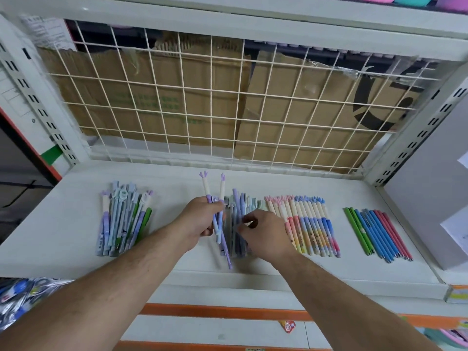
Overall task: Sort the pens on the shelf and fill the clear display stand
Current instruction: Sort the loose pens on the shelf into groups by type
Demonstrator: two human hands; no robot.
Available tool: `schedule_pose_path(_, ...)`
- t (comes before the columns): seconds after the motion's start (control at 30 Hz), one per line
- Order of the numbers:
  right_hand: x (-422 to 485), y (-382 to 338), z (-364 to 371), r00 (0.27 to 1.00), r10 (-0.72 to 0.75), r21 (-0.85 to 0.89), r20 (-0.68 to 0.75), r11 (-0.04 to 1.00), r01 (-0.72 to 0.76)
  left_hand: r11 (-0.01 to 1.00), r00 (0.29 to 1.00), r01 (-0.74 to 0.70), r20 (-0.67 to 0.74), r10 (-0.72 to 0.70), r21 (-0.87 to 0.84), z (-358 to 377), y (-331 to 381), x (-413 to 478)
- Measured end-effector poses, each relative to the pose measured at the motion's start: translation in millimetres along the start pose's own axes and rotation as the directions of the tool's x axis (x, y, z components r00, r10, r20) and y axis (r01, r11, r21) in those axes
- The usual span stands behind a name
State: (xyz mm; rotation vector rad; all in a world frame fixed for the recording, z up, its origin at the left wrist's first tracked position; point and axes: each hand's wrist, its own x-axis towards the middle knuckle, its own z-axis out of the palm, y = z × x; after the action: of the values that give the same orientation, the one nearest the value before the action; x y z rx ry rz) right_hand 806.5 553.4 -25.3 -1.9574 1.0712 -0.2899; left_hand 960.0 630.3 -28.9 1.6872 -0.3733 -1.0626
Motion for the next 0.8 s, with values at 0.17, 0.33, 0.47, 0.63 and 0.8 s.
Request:
schedule_pose_path(0.17, -0.2, -0.7, 3.6, 0.99, 0.026, -0.175, -0.141, 0.983, -0.05, 0.999, 0.999, 0.025, 0.037, -0.026, 0.03, -5.4, -1.2, 0.9)
schedule_pose_path(0.33, 4.8, 1.0, 4.3, 0.992, 0.059, -0.349, -0.116, 0.932, -0.096, 0.995, 0.999, 0.041, 0.029, -0.044, 0.092, -11.0, -8.1, 6.3)
schedule_pose_path(0.47, 4.3, -3.8, 14.2, 0.998, 0.004, -0.337, -0.062, 0.941, -0.025, 0.994, 0.998, 0.016, 0.057, -0.022, 0.107, -12.6, -5.9, 5.9)
schedule_pose_path(0.63, 5.6, -17.1, 34.4, 0.999, -0.008, -0.337, -0.043, 0.941, -0.007, 0.983, 0.998, -0.059, 0.012, 0.057, 0.176, -24.0, 3.3, 9.8)
schedule_pose_path(0.8, 8.9, -25.7, 44.8, 0.999, -0.008, -0.317, -0.038, 0.948, -0.005, 0.992, 0.999, -0.052, 0.009, 0.052, 0.116, -39.9, 9.6, 10.5)
